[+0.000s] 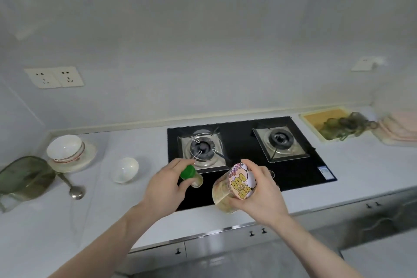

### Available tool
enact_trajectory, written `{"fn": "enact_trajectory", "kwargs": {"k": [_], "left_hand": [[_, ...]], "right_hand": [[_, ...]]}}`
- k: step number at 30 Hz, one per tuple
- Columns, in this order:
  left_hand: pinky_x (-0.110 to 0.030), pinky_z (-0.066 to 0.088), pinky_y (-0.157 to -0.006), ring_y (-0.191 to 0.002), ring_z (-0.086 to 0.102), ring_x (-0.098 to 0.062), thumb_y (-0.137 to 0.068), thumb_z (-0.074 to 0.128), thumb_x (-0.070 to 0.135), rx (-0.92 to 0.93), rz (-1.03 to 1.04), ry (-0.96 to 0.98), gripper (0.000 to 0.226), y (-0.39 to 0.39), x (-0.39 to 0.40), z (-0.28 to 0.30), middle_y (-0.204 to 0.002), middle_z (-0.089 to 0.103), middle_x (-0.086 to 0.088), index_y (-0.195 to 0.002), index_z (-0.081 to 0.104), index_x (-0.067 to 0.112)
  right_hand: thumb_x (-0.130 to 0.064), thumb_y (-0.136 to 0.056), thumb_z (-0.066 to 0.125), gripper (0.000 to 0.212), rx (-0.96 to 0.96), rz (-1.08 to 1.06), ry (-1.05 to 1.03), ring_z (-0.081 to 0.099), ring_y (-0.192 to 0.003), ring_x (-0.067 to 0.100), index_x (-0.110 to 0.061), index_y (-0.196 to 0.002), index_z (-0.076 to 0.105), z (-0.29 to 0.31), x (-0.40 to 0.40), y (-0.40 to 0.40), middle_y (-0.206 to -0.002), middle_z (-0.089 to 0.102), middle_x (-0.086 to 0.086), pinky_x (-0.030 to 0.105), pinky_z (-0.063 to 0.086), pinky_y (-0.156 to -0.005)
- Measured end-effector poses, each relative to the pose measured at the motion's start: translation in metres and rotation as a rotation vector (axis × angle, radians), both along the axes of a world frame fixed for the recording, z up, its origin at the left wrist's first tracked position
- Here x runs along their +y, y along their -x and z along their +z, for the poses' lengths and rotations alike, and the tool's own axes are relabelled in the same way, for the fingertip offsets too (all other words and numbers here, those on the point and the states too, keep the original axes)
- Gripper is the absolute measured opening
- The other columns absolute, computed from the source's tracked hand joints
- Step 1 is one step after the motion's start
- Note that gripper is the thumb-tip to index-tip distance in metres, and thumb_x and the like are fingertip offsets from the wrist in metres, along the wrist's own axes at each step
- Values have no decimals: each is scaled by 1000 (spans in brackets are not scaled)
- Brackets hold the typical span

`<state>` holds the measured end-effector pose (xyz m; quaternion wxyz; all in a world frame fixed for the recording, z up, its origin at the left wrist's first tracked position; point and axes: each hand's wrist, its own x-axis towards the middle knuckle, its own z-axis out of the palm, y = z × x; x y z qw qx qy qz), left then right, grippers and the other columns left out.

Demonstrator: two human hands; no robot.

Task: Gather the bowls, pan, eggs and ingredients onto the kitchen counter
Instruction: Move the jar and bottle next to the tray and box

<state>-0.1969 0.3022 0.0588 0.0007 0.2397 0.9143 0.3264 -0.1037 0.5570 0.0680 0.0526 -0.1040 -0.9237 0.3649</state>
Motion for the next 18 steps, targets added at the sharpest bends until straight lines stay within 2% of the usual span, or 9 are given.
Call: {"fn": "enact_trajectory", "kwargs": {"k": [3,7,9,12,14,18], "left_hand": [[-33,52,-94,-113,59,-9,-94,65,34,7,-17,-12,46,-14,52,5,-131,54,25,-136,50,43],[-33,53,-94,-114,58,-6,-94,65,34,21,-96,-17,47,-31,125,11,-133,55,21,-137,49,42],[-32,54,-94,-114,58,-6,-95,65,35,32,-142,-6,47,-34,153,15,-132,55,20,-139,48,41],[-31,53,-93,-113,59,-6,-95,64,36,64,-222,34,47,-36,207,24,-132,57,18,-139,49,39],[-30,53,-90,-110,59,-7,-95,64,37,79,-265,52,46,-34,240,31,-131,57,18,-139,50,39],[-24,50,-88,-101,56,-1,-94,65,39,72,-347,56,45,-27,312,35,-126,58,21,-136,50,41]], "right_hand": [[-56,-48,88,104,6,-43,-13,57,-105,4,-55,-137,34,1,53,-23,-120,41,-19,23,55,-86],[-55,-49,89,103,-2,-123,-19,58,-102,4,-53,-137,35,6,122,-54,-120,41,-17,12,49,-74],[-55,-49,88,103,-1,-162,-29,58,-101,4,-53,-136,35,10,148,-65,-121,42,-16,13,48,-77],[-54,-46,86,100,24,-259,-18,59,-100,5,-56,-133,36,13,193,-84,-120,44,-16,27,53,-89],[-52,-46,85,98,42,-307,-12,58,-102,5,-58,-131,37,15,218,-93,-118,44,-17,30,53,-91],[-49,-49,86,94,72,-404,0,57,-100,6,-56,-129,38,19,271,-107,-115,45,-14,22,51,-83]]}}
